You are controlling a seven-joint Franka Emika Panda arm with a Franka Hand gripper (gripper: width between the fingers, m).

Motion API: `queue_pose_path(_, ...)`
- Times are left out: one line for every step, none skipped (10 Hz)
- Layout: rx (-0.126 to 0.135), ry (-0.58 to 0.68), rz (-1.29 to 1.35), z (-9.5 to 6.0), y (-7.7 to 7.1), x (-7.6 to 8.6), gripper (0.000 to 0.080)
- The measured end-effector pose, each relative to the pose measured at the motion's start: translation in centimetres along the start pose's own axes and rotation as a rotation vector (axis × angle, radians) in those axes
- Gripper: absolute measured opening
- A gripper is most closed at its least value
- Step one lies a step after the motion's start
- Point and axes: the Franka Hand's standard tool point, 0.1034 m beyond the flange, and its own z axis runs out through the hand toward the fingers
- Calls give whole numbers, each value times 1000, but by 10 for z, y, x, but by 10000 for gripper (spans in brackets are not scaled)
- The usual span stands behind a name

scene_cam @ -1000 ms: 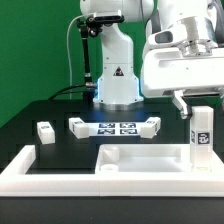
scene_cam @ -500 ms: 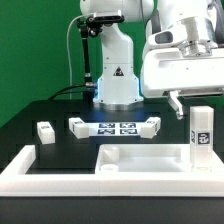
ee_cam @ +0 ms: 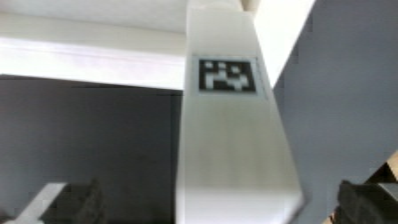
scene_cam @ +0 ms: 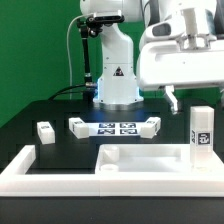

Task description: Assemble desk

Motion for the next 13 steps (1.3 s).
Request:
queue_pose_path(4, -89, 3, 3, 0, -5, 649)
queue_pose_path(10, -214, 10, 3, 1, -5, 649)
queue_pose_path(14, -288, 17, 4, 2, 1, 649)
queue_pose_path(17, -341, 21, 6, 1, 1, 649)
queue_pose_path(20, -442, 24, 6, 1, -2, 649)
queue_pose_path(20, -469, 26, 12, 3, 6, 649)
queue_pose_path(18, -447, 28, 16, 5, 10, 649)
queue_pose_path(18, -450, 32, 18, 2, 7, 649)
queue_pose_path(16, -451, 41, 18, 1, 6, 649)
queue_pose_path(12, -451, 53, 18, 2, 6, 622)
queue_pose_path(12, -451, 57, 18, 2, 6, 622)
queue_pose_path(2, -451, 102, 18, 2, 6, 443)
queue_pose_path(-15, -451, 178, 18, 1, 6, 285)
